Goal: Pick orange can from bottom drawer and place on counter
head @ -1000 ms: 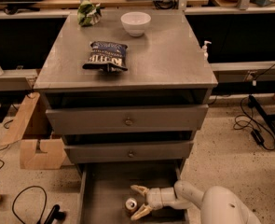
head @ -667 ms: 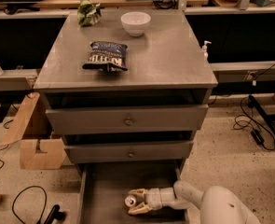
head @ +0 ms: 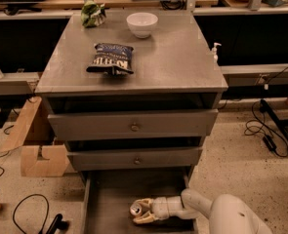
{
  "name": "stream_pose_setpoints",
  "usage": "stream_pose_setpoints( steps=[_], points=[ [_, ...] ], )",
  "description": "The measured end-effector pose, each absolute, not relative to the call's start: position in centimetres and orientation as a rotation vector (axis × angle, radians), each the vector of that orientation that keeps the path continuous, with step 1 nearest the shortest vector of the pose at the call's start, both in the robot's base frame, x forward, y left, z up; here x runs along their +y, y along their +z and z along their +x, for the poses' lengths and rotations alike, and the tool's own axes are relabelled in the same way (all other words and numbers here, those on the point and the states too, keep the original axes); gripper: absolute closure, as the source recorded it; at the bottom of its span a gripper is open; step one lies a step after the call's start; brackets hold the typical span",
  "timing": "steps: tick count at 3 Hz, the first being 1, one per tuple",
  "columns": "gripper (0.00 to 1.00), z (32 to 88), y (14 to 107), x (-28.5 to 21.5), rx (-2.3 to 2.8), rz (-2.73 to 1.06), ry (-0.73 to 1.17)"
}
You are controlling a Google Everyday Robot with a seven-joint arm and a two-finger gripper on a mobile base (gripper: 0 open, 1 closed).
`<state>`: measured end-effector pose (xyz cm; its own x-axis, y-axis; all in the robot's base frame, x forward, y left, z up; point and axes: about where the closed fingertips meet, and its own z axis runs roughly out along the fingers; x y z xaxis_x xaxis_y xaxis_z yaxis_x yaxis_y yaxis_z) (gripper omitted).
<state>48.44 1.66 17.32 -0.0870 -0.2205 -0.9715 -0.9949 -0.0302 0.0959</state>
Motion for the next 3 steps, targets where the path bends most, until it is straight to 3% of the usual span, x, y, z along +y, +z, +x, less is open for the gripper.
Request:
stream_pose_setpoints(
  steps=[1, 3],
  points=[
    [1.00, 48.4, 18.3, 2.5, 1.410, -1.356, 1.220],
    [1.00, 49.1, 30.2, 2.3, 1.369, -1.304, 1.215]
  ],
)
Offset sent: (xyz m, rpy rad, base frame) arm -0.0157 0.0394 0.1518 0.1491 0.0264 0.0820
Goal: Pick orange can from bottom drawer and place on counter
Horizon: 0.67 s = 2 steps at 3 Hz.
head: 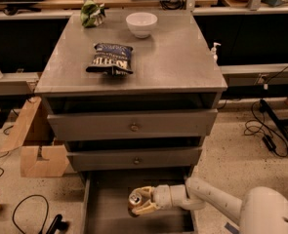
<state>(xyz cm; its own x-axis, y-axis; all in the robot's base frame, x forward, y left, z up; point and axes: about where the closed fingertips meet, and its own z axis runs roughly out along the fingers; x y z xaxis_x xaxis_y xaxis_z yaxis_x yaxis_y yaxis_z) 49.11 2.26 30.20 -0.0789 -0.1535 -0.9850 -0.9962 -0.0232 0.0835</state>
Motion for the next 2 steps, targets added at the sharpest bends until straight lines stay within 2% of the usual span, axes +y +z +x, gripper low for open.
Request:
stream_pose_setpoints(
  steps=[2],
  points=[
    [1.00, 48.6, 45.9, -3.9, 1.495, -1.167, 1.014]
  ],
)
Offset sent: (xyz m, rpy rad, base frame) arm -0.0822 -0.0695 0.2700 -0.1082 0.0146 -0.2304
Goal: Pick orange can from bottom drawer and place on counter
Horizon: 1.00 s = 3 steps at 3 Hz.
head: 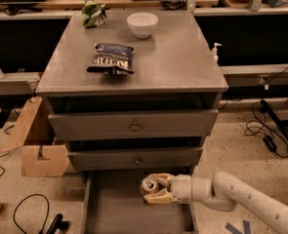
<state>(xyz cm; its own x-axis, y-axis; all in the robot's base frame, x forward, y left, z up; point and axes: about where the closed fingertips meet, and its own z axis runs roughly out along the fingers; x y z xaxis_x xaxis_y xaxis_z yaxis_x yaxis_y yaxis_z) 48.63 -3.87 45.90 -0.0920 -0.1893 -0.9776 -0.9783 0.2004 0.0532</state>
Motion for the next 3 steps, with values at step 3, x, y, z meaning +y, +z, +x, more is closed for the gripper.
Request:
stream_pose_setpoints(
  steps=[3],
  points=[
    [1.00, 45.6, 60.7, -6.4, 1.513, -1.111, 0.924]
  ],
)
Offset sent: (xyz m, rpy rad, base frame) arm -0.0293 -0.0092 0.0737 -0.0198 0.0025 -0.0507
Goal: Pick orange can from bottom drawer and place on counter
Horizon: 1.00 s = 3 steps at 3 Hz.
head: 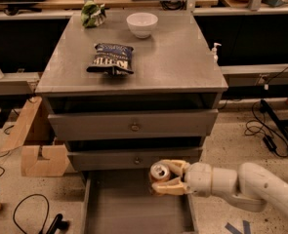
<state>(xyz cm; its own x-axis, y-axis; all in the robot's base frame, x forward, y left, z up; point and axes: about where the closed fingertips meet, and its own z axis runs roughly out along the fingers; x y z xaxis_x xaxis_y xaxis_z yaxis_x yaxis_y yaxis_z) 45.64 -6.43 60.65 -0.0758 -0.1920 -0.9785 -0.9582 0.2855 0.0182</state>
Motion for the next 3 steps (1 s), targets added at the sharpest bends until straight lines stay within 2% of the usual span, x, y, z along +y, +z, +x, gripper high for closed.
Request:
stream_pose_setpoints(
  steps=[2, 3],
  points=[
    [1.00, 49.3, 78.2, -13.3, 1.479, -0.949, 0.870],
    [1.00, 53.0, 85.9, -15.9, 1.524, -0.839, 0.835]
  ],
)
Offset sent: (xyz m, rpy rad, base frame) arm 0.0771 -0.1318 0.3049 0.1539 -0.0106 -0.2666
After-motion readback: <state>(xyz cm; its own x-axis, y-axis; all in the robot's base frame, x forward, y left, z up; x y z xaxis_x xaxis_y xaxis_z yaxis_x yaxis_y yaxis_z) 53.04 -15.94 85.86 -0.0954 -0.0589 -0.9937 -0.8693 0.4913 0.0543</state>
